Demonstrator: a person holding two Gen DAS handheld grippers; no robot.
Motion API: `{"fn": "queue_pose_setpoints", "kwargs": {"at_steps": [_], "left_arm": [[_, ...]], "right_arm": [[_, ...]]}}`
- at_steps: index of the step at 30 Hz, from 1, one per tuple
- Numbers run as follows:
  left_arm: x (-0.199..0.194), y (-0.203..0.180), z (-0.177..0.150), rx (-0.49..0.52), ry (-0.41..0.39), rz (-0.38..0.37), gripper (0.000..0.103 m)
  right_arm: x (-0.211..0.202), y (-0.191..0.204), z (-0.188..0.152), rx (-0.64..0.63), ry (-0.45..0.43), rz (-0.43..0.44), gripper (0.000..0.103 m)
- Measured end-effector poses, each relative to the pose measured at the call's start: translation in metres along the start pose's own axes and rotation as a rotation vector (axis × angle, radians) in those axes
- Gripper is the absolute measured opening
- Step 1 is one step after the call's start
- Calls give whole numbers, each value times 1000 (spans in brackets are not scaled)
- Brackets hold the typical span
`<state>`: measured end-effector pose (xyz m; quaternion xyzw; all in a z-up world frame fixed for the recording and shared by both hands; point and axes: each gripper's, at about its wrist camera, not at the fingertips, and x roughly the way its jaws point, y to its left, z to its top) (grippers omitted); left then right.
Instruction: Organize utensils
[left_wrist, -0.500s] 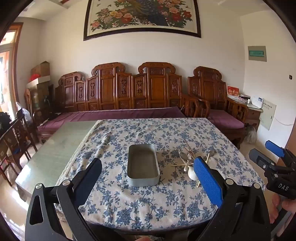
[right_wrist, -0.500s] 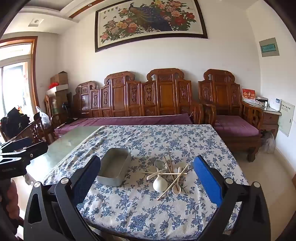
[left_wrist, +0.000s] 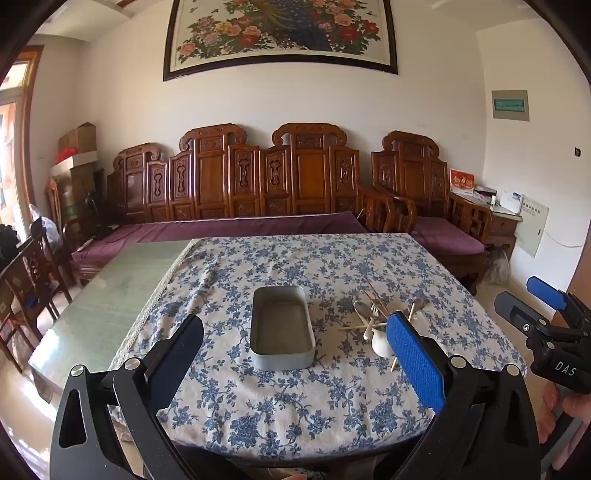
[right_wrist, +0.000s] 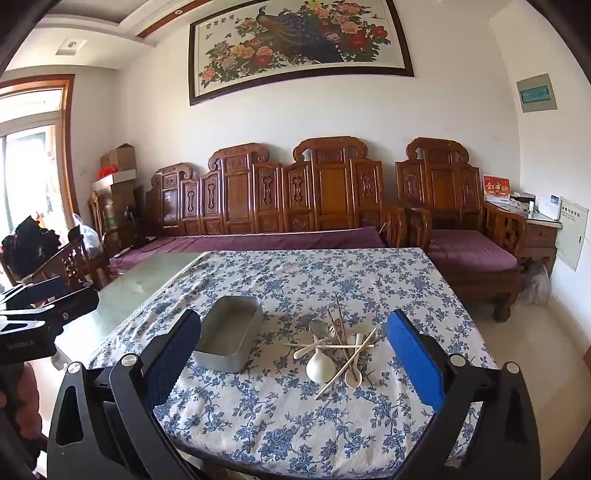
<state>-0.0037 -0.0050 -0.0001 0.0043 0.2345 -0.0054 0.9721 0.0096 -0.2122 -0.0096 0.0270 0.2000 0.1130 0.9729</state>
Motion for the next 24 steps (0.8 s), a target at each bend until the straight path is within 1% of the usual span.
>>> {"fn": "queue_pose_setpoints", "kwargs": {"at_steps": [24], "left_arm": [[-6,6,10,-7,-7,-11,96]], "right_arm": [[-3,2,0,4,-3,0,101]]}}
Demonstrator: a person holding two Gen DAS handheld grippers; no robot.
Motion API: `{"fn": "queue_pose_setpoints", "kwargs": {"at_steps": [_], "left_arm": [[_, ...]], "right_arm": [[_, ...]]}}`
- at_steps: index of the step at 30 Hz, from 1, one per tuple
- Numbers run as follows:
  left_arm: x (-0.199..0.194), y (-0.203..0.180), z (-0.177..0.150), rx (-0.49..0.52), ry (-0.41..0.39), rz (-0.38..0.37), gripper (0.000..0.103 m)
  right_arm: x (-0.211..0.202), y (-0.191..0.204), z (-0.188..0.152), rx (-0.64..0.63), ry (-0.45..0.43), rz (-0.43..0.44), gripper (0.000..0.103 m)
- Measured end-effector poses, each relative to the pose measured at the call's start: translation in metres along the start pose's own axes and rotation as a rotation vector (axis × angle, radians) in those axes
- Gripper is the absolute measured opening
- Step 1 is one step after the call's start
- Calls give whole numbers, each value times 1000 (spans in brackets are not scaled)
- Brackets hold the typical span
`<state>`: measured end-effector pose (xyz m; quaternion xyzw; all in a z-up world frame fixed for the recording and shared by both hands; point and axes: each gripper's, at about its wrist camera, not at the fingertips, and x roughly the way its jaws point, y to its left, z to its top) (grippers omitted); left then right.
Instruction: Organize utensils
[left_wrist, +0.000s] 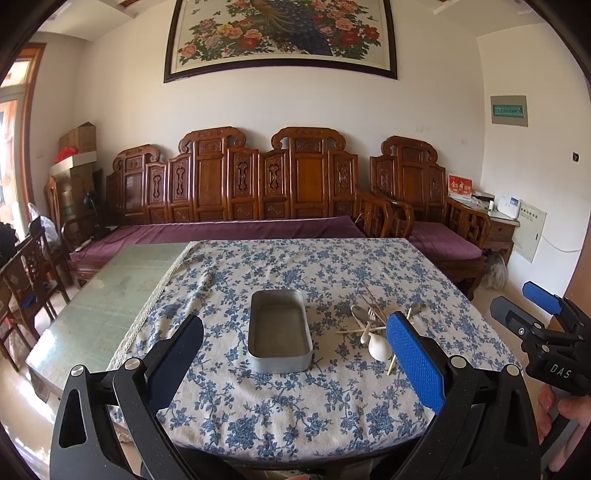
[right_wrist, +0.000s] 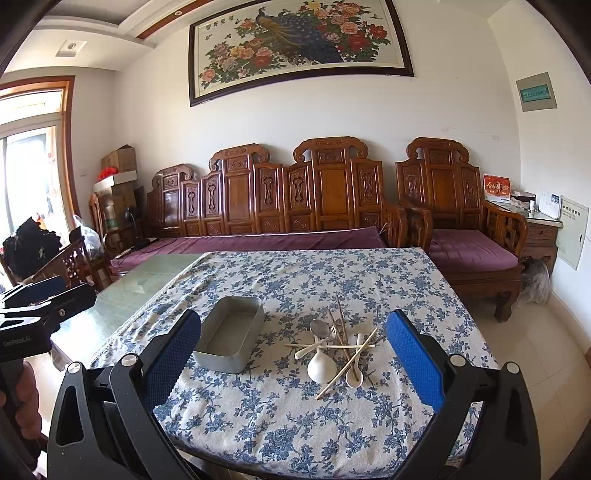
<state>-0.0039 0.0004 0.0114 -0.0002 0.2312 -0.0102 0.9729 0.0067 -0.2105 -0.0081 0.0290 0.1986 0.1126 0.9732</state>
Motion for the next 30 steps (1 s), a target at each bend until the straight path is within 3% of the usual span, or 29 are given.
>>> {"fn": "queue_pose_setpoints", "kwargs": {"at_steps": [30], "left_arm": [[-4,-3,-1,5,-15,-11,96]], "right_arm": [[-3,3,7,2,-6,8,101]]}}
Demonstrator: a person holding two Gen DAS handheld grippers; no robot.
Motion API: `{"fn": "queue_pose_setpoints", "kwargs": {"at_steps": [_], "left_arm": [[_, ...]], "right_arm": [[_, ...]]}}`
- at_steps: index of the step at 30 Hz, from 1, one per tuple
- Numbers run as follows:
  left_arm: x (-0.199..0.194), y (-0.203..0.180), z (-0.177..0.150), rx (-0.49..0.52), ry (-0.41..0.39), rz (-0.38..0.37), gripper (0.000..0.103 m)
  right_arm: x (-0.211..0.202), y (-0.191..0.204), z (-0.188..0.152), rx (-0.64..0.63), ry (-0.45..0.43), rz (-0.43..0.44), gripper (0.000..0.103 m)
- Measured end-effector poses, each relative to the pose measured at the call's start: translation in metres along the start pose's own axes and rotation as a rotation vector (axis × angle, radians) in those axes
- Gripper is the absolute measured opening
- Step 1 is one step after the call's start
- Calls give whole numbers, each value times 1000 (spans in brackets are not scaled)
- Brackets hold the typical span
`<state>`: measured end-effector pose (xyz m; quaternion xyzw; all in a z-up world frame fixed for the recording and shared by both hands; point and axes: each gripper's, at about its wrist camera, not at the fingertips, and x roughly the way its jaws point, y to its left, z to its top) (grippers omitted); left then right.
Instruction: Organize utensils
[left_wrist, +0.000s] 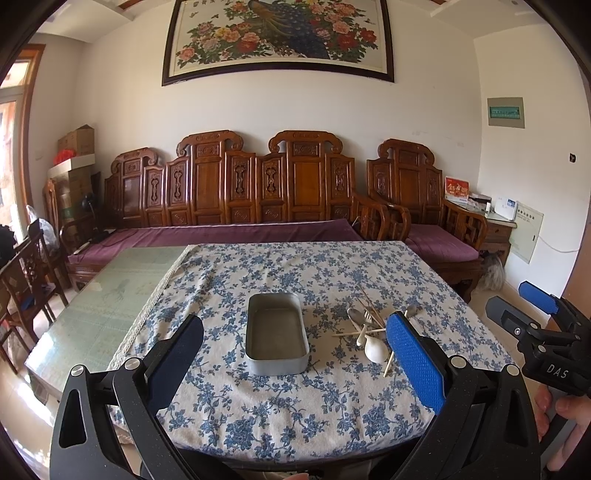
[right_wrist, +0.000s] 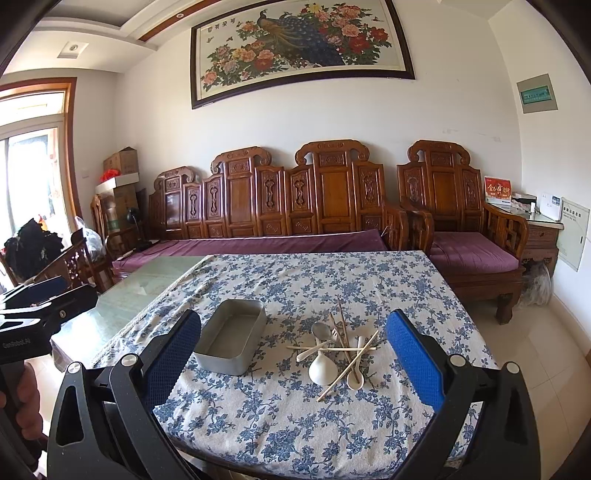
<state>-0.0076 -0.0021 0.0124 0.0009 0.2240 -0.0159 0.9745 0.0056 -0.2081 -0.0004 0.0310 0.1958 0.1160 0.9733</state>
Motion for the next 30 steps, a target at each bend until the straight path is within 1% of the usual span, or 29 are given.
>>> {"fn": "queue_pose_setpoints", "kwargs": {"at_steps": [19,25,30], "left_arm": [[-3,-4,-3,11,4,-6,96],[12,-4,-10,12,37,-9,96],[38,-1,-23,12,94,-20,96]], "right_arm": [[-2,0,6,5,5,1,101],[8,-10,-1,18,22,-2,101],[24,-19,-12,14,35,-11,100]]}}
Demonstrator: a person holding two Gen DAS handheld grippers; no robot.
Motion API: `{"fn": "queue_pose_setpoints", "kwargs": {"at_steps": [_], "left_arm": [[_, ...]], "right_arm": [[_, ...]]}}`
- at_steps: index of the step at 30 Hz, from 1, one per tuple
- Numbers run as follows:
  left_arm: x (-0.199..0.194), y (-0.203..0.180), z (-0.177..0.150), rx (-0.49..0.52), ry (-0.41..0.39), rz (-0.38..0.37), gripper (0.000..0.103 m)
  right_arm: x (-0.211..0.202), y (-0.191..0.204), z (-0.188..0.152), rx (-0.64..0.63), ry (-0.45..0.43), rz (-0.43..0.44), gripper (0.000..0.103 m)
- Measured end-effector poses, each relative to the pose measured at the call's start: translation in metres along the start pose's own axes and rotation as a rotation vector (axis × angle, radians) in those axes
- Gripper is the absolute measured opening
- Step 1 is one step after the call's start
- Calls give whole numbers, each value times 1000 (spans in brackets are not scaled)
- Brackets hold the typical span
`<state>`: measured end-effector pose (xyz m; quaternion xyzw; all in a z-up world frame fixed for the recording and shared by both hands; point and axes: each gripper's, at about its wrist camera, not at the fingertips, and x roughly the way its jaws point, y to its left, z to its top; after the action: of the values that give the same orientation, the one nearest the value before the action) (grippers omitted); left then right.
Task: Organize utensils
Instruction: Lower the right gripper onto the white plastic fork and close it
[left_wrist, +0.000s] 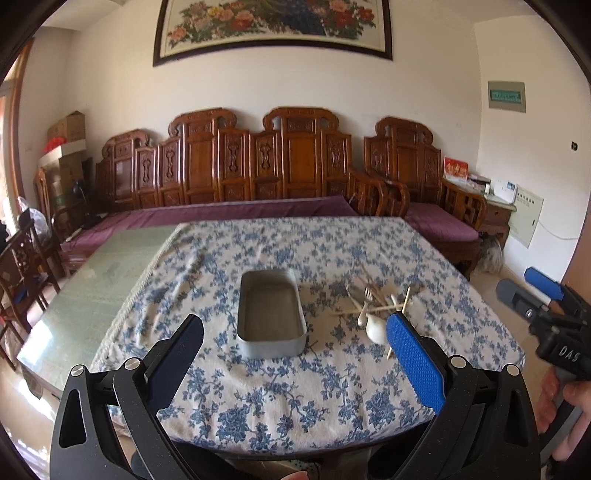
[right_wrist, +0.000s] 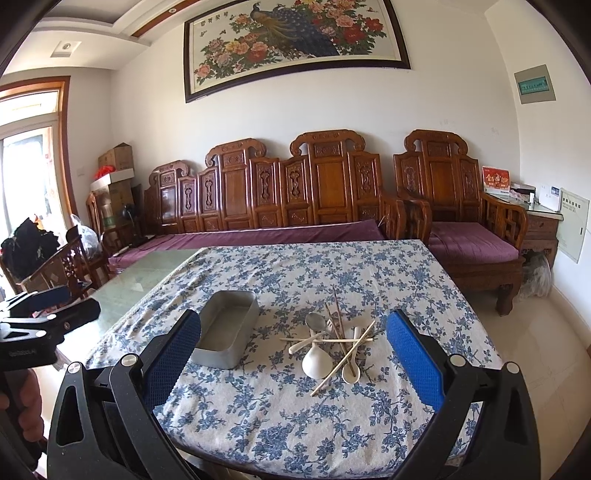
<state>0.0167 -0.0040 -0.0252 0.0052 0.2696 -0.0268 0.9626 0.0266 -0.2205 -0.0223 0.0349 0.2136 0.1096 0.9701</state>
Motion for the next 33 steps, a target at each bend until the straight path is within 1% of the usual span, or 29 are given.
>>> {"fn": "queue_pose_setpoints", "kwargs": {"at_steps": [6,11,13,14,17,23,27,30,33], "left_arm": [[34,4,-13,6,69,-19,96],[58,4,-15,15,102,-30,96],[68,5,-15,20,120,-34,96],[74,4,-15,28,127,-35,96],[91,2,-15,49,149,-37,96],[124,-2,-14,72,185,-51,96],[147,-8,-14,96,205,-50,96],[164,-13,-16,100,219,-63,96],[179,-20,-18,107,234,-76,96]], "right_arm": [[29,-13,-17,0,46,-5,100],[61,-23,-29,-7,95,-3,88],[74,-28,-32,-10,110,-11,78],[82,-31,-32,-10,114,-11,75],[100,-40,-34,2,123,-17,74],[143,-66,-35,40,170,-35,68],[170,-80,-38,49,206,-45,57],[194,-90,-48,63,253,-44,56],[222,-93,-64,57,317,-41,51]]}}
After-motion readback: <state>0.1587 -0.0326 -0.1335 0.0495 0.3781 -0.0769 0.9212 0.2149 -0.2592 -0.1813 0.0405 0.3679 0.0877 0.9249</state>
